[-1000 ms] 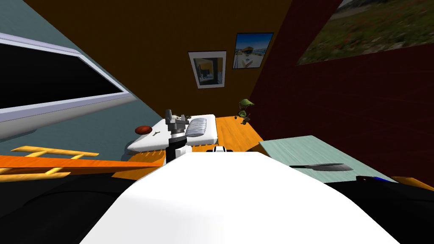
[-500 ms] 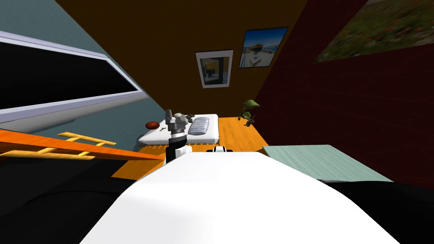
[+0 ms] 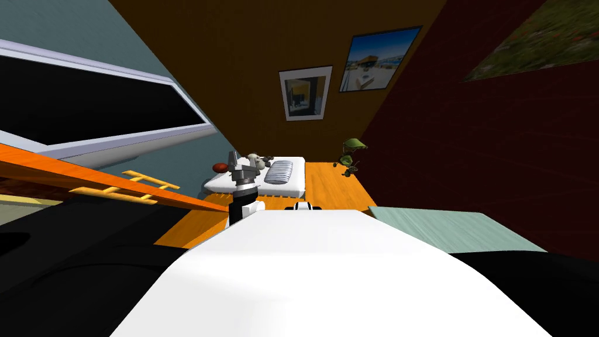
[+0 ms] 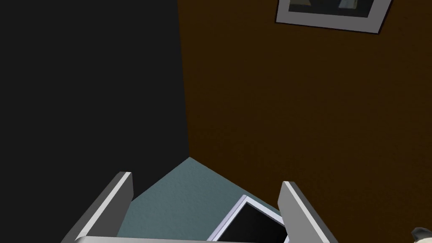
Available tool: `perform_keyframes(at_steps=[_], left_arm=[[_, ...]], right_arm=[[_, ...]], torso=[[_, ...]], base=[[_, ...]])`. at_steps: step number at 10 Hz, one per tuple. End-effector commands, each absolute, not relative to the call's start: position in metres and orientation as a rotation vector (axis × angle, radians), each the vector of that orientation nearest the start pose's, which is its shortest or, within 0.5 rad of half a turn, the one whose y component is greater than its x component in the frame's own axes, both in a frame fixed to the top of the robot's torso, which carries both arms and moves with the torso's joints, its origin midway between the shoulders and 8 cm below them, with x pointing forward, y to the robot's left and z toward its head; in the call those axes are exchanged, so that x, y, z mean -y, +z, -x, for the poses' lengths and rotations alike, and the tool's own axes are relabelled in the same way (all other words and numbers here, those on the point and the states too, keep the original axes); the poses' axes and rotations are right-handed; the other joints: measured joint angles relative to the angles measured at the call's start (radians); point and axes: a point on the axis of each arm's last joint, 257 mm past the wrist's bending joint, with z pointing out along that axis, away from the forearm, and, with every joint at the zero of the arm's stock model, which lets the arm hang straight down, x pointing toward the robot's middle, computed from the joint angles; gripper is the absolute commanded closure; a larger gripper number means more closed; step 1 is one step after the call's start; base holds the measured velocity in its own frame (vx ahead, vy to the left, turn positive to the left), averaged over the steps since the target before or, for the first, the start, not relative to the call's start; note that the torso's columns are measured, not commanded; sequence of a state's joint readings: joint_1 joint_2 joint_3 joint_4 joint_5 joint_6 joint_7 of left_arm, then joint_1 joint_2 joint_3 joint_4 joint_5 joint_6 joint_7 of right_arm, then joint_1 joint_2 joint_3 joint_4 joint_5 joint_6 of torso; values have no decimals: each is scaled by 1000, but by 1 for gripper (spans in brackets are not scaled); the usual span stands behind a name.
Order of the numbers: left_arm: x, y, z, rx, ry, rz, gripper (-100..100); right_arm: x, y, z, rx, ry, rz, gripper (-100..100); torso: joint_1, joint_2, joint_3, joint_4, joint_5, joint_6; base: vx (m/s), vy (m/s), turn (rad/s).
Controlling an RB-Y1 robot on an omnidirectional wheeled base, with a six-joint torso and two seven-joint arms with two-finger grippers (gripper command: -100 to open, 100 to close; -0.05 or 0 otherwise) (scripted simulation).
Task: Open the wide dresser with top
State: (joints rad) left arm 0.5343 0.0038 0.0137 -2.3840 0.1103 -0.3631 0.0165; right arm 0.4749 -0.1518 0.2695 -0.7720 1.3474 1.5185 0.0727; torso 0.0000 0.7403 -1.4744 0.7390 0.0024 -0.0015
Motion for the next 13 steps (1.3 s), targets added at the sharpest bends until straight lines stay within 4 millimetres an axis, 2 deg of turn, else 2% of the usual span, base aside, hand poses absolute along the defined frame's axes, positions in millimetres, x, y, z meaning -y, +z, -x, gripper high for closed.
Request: perform_keyframes(at_steps=[1, 2, 4, 5, 6, 8, 10, 11, 12, 13], left_arm=[[-297, 34, -340, -589, -1354, 776, 0], [-297, 34, -340, -589, -1354, 776, 0], [-297, 34, -340, -589, -1354, 776, 0], [-297, 34, -340, -589, -1354, 776, 0], [-297, 34, -340, -589, -1354, 776, 0], [-297, 34, -340, -589, -1353, 776, 0], [-297, 34, -340, -589, -1354, 776, 0], [-297, 34, -340, -589, -1353, 776, 0], [-297, 34, -340, -589, -1354, 776, 0], [-297, 34, -340, -589, -1354, 776, 0]], right_arm=[[535, -448, 73, -2195, -2079, -336, -100], [550, -447, 79, -2201, -2091, -367, -100], [564, -446, 86, -2205, -2101, -401, -100], [552, -453, 83, -2219, -2084, -395, -100], [557, -447, 83, -2203, -2096, -384, 100], [528, -449, 69, -2191, -2073, -321, 100], [505, -449, 59, -2179, -2054, -282, 100], [498, -449, 55, -2174, -2047, -270, 100], [502, -449, 59, -2181, -2050, -280, 100], [499, -442, 61, -2156, -2066, -282, -100]], torso=[[-2, -1, -1, -1, -1, 2], [-5, -2, -2, -1, -2, 2], [-11, -2, -2, -2, 1, 0], [-13, -2, -2, -1, 1, 0], [-10, -3, -2, -1, -2, 1], [-15, -2, -1, -2, -5, 3], [-6, -1, 0, -1, -1, 1], [-5, -2, -1, -1, -2, 1], [-1, -1, -1, -1, -2, 1], [1, -1, 0, 0, -2, 0]], base=[[-35, 71, 96], [-35, 92, 179], [-35, 80, 146], [-15, 34, 21], [12, -27, -76], [50, -103, -260], [52, -106, -170], [49, -88, -159], [16, -27, -26], [53, 10, -13]])
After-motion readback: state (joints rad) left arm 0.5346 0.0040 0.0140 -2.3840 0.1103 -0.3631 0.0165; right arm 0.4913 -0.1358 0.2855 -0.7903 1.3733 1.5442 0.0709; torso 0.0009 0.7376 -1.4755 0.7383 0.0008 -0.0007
